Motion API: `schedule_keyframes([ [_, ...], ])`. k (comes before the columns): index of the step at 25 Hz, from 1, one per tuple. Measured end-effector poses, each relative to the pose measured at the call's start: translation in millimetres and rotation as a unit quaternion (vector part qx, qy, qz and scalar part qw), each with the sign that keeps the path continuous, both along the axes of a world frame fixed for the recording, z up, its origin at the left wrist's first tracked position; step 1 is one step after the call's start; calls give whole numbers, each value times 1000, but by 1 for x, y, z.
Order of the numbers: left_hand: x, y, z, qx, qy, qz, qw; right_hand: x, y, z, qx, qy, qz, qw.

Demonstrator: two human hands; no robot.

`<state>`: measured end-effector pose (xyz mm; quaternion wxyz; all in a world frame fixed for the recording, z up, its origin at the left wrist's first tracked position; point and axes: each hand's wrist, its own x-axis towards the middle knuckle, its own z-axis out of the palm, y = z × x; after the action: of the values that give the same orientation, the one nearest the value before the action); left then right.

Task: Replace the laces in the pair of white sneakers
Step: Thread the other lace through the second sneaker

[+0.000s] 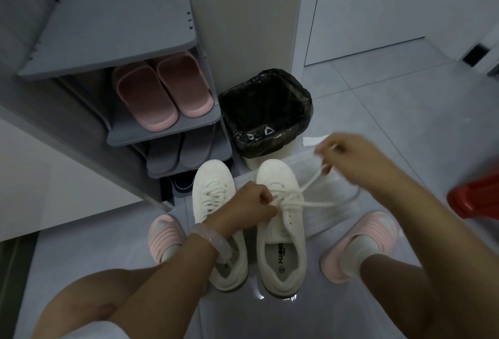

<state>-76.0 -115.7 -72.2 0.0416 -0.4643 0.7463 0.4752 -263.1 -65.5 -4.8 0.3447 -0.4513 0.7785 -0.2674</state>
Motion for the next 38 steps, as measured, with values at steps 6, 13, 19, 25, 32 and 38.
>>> schedule_keyframes([
  [6,12,-27,35,171,229,210,935,36,16,-28,261,105,332,900],
  [13,38,-45,26,-114,-30,148,982,14,17,-23,334,173,370,850],
  [19,39,-38,13,-225,-221,-30,948,16,18,-26,303,194,374,855],
  [25,5,-5,-6,-297,-180,-192,918,52,11,-56,153,192,267,932],
  [32,3,-3,7,-278,-123,-75,950,51,8,-62,147,187,293,926],
  [38,5,13,15,-58,-130,-82,986,47,2,-53,109,158,183,964],
])
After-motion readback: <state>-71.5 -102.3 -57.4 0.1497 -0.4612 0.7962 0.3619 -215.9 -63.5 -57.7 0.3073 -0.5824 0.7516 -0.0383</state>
